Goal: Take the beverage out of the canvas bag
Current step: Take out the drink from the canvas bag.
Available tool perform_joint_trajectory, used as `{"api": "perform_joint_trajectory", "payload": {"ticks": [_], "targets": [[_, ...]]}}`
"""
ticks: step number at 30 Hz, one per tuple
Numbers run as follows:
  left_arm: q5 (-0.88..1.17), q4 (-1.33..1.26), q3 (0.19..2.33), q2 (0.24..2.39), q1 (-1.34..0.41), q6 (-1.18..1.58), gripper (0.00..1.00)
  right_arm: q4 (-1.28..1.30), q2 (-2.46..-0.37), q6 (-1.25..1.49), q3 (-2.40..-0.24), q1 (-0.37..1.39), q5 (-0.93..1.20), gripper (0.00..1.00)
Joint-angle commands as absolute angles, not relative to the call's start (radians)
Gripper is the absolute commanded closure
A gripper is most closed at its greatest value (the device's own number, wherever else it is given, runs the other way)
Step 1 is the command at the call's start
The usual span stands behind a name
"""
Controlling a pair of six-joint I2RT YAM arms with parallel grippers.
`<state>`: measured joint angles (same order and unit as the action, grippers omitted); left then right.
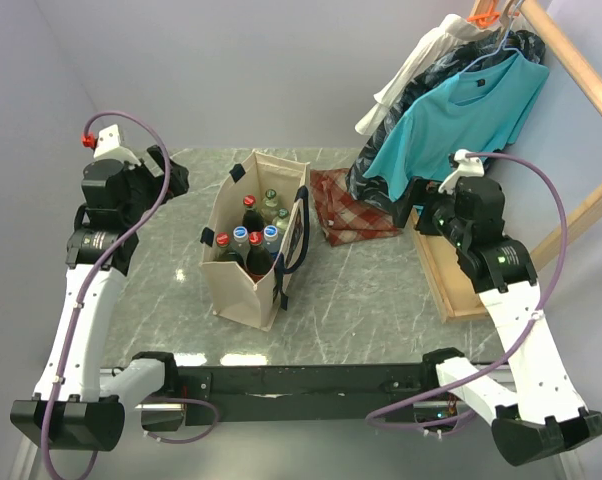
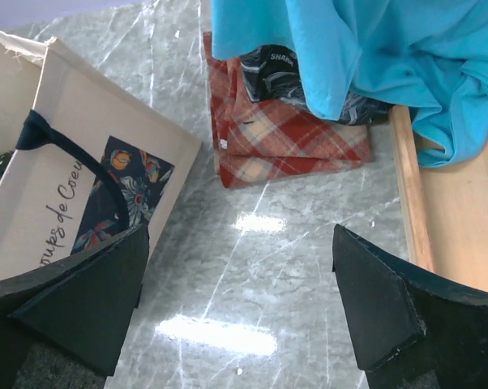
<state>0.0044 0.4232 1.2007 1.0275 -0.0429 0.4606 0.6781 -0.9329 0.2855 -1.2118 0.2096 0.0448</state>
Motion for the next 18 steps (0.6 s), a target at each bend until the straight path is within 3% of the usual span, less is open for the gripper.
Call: {"api": "perform_joint_trajectory", "payload": {"ticks": [1, 6, 11, 18], "targets": [[0.012, 0.338, 1.184, 0.970, -0.044, 0.428, 0.04, 0.624, -0.922, 0.302, -1.262, 0.216, 0.064, 0.00], [0.031, 0.360, 1.189, 0.971, -0.046, 0.411, 0.04, 0.698, -1.046, 0.288, -1.406, 0.215, 0.066, 0.00], [-0.087, 0.445, 1.226, 1.044, -0.043, 0.485, 0.04, 0.727, -1.143, 0.256, -1.516, 0.242, -0.028, 0.00], [0.030, 0.416, 1.223, 1.135, -0.041, 0.491, 0.04, 0.707, -1.212, 0.206, -1.618, 0.278, 0.060, 0.00]]}}
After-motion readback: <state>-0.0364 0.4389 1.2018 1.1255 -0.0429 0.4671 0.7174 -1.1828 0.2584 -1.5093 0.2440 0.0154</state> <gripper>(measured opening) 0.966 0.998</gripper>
